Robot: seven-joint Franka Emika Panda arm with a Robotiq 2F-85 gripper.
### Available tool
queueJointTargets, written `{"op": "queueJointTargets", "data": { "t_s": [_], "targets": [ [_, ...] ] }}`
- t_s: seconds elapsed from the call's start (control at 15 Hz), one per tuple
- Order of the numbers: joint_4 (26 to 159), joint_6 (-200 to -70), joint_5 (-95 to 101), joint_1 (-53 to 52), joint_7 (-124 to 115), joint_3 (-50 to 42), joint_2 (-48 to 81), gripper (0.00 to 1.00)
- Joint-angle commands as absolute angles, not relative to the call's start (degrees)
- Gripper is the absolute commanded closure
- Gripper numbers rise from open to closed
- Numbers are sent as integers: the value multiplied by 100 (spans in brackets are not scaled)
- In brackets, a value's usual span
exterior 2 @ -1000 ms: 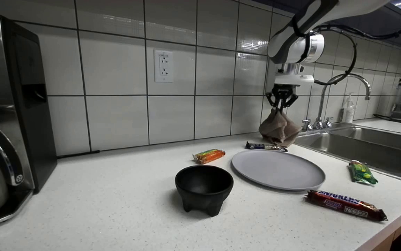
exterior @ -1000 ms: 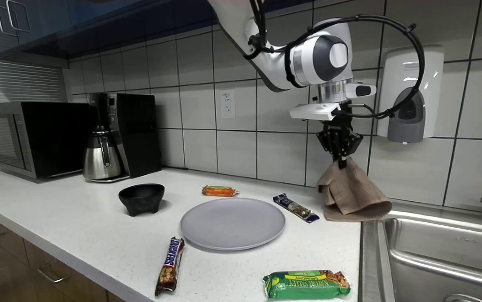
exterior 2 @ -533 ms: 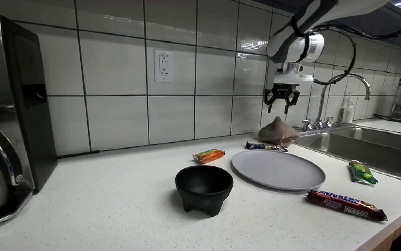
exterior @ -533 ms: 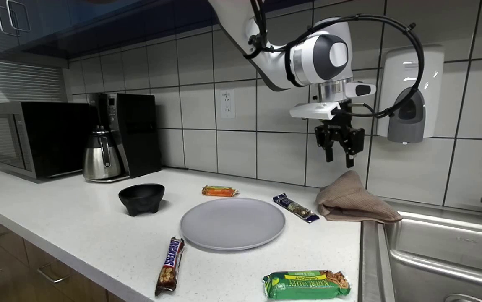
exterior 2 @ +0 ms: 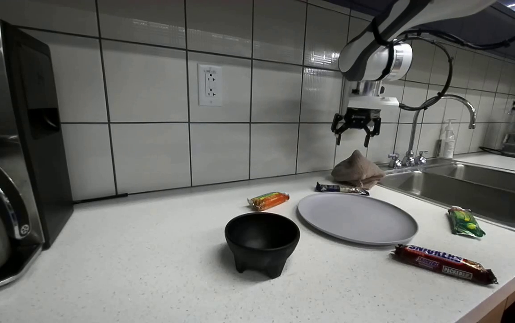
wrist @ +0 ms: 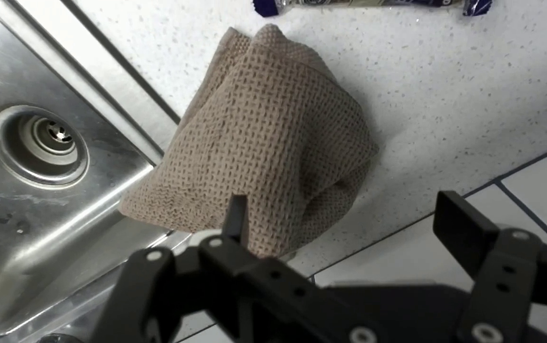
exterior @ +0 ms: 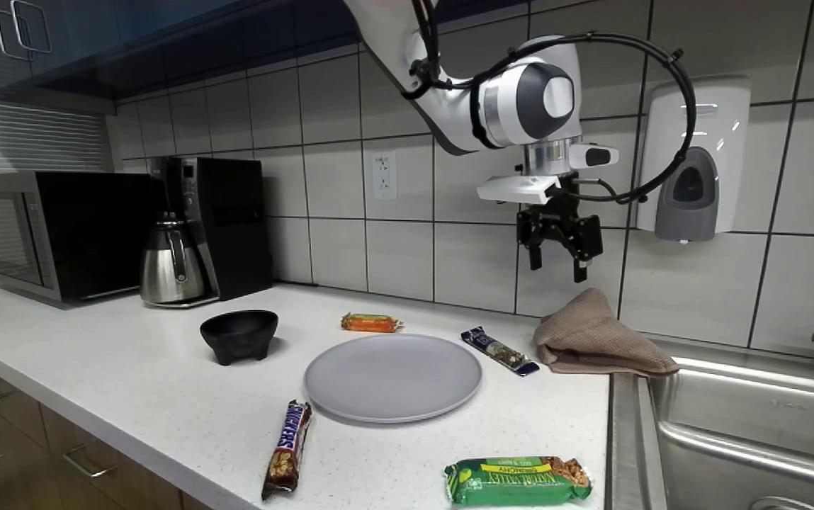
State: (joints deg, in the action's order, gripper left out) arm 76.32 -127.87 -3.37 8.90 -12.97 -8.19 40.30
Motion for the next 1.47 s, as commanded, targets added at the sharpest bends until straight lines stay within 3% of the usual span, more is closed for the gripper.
{"op": "queueJointTargets", "data": {
  "t_s": [0.0,0.8,1.4],
  "targets": [
    [8222,-12701,-409,920,-1032,-692,3549,0],
    [9502,-12840,-327,525,-2043,-856,2855,0],
    [9609,-13034,-385,131,-3647,-1039,2995,0]
  ]
}}
